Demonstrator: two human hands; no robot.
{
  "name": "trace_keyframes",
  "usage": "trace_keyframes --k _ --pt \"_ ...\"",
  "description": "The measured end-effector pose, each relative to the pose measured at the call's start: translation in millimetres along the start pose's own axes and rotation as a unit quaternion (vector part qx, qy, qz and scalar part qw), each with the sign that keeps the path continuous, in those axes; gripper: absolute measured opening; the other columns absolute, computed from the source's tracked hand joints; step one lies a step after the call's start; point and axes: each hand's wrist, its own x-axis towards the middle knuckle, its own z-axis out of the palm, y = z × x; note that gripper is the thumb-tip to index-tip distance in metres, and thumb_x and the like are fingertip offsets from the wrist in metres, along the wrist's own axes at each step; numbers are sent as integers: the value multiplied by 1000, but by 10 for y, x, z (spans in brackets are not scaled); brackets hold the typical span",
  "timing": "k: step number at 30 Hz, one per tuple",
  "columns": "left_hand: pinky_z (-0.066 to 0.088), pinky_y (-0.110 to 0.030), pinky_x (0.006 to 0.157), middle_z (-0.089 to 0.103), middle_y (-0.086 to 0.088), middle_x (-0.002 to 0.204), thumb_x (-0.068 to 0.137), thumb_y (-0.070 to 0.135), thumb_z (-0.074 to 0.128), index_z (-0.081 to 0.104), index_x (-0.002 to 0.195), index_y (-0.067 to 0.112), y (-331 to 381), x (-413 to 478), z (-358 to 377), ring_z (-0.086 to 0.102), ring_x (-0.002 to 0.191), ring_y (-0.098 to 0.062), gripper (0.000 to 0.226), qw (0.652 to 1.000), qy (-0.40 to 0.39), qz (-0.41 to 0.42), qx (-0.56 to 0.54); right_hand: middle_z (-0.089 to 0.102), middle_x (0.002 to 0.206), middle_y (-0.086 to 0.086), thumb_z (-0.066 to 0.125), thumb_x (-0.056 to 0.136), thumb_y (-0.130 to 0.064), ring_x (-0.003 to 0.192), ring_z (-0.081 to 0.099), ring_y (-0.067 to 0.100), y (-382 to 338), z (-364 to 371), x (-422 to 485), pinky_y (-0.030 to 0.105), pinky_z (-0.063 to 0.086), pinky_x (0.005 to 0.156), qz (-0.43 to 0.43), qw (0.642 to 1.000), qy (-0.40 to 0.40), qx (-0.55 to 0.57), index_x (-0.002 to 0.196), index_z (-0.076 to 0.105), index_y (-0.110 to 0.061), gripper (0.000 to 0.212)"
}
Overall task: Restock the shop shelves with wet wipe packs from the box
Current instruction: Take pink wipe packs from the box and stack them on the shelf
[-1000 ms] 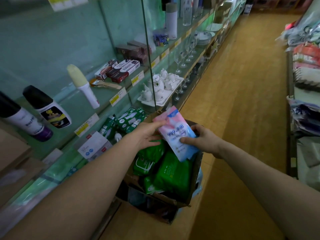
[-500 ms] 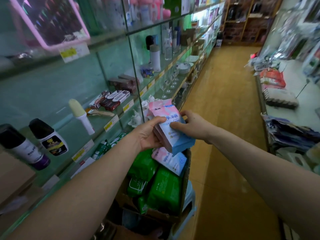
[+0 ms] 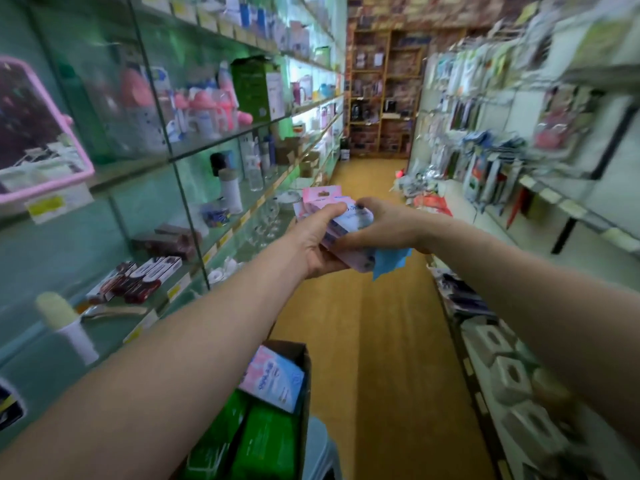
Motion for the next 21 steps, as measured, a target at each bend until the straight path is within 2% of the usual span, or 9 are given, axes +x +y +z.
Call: trace_keyframes --k 3,6,8,10,14,18,21 --pt "53 -40 50 67 -12 88 93 35 60 59 116 11 237 -35 441 65 71 -26 33 999 -36 18 30 54 119 1 74 77 -46 102 55 21 53 -459 -140 33 46 91 14 999 37 -28 133 44 -18 69" --pt "52 -42 55 67 -13 75 95 35 57 59 108 9 439 -105 946 64 66 -25 29 995 -77 36 49 57 117 2 77 73 -49 102 59 21 152 -920 -302 39 49 95 31 996 72 -37 124 48 -18 66" --pt "52 -44 56 66 -14 78 95 34 57 58 113 9 546 -160 1299 64 67 -27 31 993 -99 47 52 57 118 3 76 72 -50 103 59 22 244 -1222 -420 42 49 95 48 991 104 -63 126 49 -18 68" --pt "52 -43 53 64 -14 78 97 32 55 56 112 8 633 -218 1653 63 64 -27 29 989 -125 56 50 58 115 4 74 74 -51 101 60 23 357 -1506 -546 42 50 94 59 984 136 -97 124 51 -17 64" --pt "51 -36 34 60 -15 78 98 30 53 53 109 6 739 -314 2289 61 55 -27 26 981 -179 60 31 59 118 4 73 77 -41 104 59 24 583 -2008 -818 39 50 92 75 969 161 -170 124 50 -17 57" --pt "51 -42 33 66 -14 62 98 29 53 58 96 5 749 -352 2864 64 44 -27 25 971 -229 57 29 62 108 2 76 74 -31 96 62 21 868 -2435 -1089 41 53 89 100 961 179 -186 116 53 -21 50" --pt "50 -45 35 65 -14 54 98 29 53 58 90 5 717 -398 3268 62 58 -29 26 964 -255 61 36 63 105 3 76 72 -29 92 63 21 1082 -2710 -1275 40 55 84 117 957 196 -181 115 54 -22 49"
